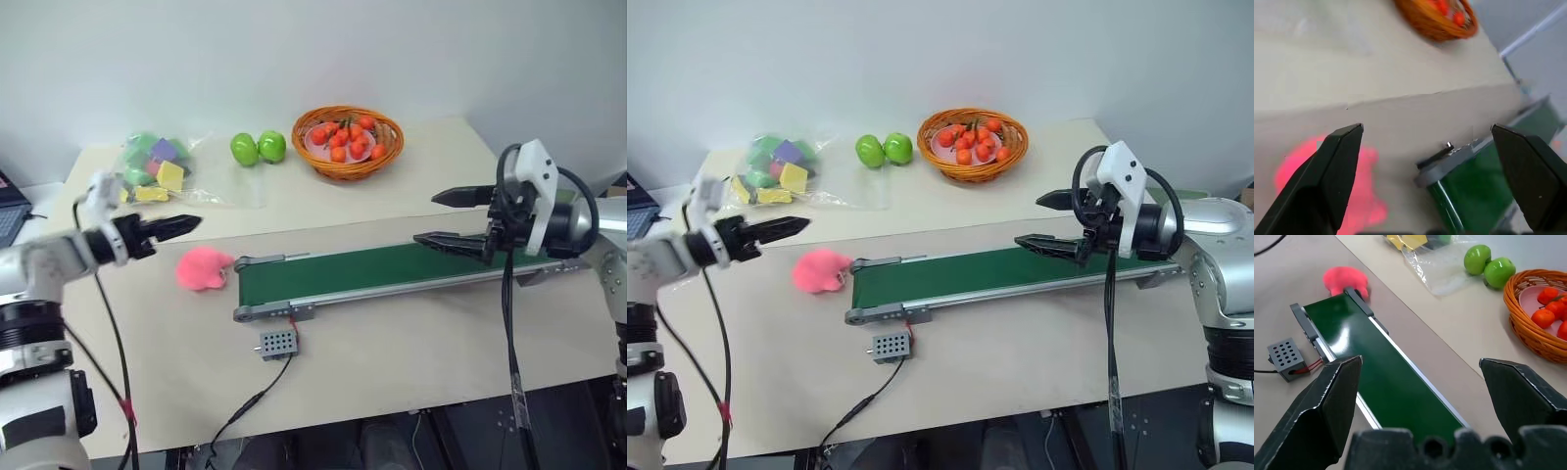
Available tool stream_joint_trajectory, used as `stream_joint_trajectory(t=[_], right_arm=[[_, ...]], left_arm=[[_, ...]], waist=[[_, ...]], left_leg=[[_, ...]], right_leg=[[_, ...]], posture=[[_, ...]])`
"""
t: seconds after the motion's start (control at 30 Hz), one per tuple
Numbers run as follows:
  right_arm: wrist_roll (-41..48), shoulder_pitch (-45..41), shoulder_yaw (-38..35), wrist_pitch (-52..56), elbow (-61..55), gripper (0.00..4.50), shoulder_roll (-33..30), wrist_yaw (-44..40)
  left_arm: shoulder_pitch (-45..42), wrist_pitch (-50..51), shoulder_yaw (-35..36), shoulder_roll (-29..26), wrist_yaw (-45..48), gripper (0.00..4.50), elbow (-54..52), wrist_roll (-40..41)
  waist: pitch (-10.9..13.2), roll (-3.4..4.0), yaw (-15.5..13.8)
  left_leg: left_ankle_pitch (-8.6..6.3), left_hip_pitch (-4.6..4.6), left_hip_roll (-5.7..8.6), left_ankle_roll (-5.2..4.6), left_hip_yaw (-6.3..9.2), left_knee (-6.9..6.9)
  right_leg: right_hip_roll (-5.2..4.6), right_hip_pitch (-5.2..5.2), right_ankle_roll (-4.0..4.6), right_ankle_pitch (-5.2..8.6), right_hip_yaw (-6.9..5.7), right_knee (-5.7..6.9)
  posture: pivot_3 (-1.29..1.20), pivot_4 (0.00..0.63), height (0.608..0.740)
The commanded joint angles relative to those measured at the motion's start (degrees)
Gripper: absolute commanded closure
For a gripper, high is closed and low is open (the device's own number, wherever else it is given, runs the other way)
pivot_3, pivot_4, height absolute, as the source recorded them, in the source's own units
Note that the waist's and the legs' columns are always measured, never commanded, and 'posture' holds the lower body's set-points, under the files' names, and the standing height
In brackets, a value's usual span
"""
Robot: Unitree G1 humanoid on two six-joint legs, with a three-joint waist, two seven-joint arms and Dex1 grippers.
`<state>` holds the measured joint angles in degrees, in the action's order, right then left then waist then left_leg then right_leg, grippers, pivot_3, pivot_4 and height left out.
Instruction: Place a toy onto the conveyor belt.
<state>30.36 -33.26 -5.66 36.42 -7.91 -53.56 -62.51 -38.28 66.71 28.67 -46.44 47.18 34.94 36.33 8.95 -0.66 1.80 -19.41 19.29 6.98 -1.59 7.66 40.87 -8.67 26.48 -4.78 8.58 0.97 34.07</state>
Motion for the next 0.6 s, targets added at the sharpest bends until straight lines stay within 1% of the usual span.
stream_joint_trajectory(t=[0.03, 0.1, 0.23, 0.27, 0.4, 0.53, 0.6], right_arm=[[0.0, -2.0, -0.4, -1.0, -0.4, 0.00, -0.4, -0.9], [-0.1, -2.3, -0.1, -1.0, -0.1, 0.00, -0.5, -1.3], [-0.3, -2.5, 0.3, -1.0, 0.4, 0.00, -0.9, -2.2], [-0.4, -2.6, 0.4, -1.0, 0.5, 0.00, -0.9, -2.3], [-0.9, -2.9, 0.9, -0.7, 0.9, 0.00, -0.7, -2.5], [-2.0, -2.8, 1.7, -0.9, 1.5, 0.00, -1.6, -3.1], [-2.2, -2.9, 1.5, -0.8, 1.6, 0.00, -1.7, -3.3]], left_arm=[[-1.3, 4.0, 12.6, -1.1, -6.8, 0.05, 7.8, 5.2], [0.8, 5.8, 16.4, -1.2, -7.7, 0.05, 8.5, 7.2], [7.7, 7.6, 20.8, -1.2, -7.5, 0.05, 9.0, 9.1], [9.8, 6.9, 20.9, -1.0, -7.0, 0.05, 8.8, 8.8], [14.9, 1.9, 22.0, -0.8, -8.1, 0.05, 14.4, 7.6], [16.9, 1.6, 21.9, 0.1, -7.6, 0.05, 16.7, 8.4], [17.4, 2.8, 20.4, 1.0, -6.5, 0.05, 16.0, 8.6]], waist=[[0.0, 0.00, 0.0], [0.0, -0.01, -0.2], [0.0, 0.00, -0.3], [0.0, 0.00, -0.1], [0.0, 0.00, -0.3], [0.0, 0.00, -0.9], [0.0, 0.00, -1.0]], left_leg=[[0.00, 0.00, -0.01, 0.01, 0.00, 0.02], [-0.01, 0.01, -0.02, 0.03, 0.00, 0.03], [-0.04, 0.00, -0.02, 0.07, 0.01, 0.00], [-0.06, -0.03, -0.03, 0.10, 0.00, -0.02], [-0.07, -0.02, -0.04, 0.12, -0.01, -0.02], [-0.06, -0.04, -0.05, 0.14, -0.02, 0.01], [-0.06, -0.04, -0.05, 0.14, -0.03, 0.02]], right_leg=[[0.00, -0.01, 0.00, 0.00, 0.00, 0.00], [-0.01, -0.01, 0.00, 0.00, 0.00, 0.00], [-0.03, 0.00, 0.01, 0.00, 0.00, 0.00], [-0.02, 0.02, 0.01, 0.00, -0.01, 0.00], [-0.02, 0.07, 0.02, 0.00, -0.03, 0.02], [-0.02, 0.04, 0.03, -0.01, -0.01, 0.00], [-0.02, 0.06, 0.03, -0.01, 0.00, 0.01]], posture=[[0.00, 0.150, 0.740], [0.00, 0.150, 0.740], [0.00, 0.150, 0.740], [0.00, 0.150, 0.740], [0.00, 0.150, 0.740], [0.00, 0.150, 0.740], [0.00, 0.150, 0.740]])
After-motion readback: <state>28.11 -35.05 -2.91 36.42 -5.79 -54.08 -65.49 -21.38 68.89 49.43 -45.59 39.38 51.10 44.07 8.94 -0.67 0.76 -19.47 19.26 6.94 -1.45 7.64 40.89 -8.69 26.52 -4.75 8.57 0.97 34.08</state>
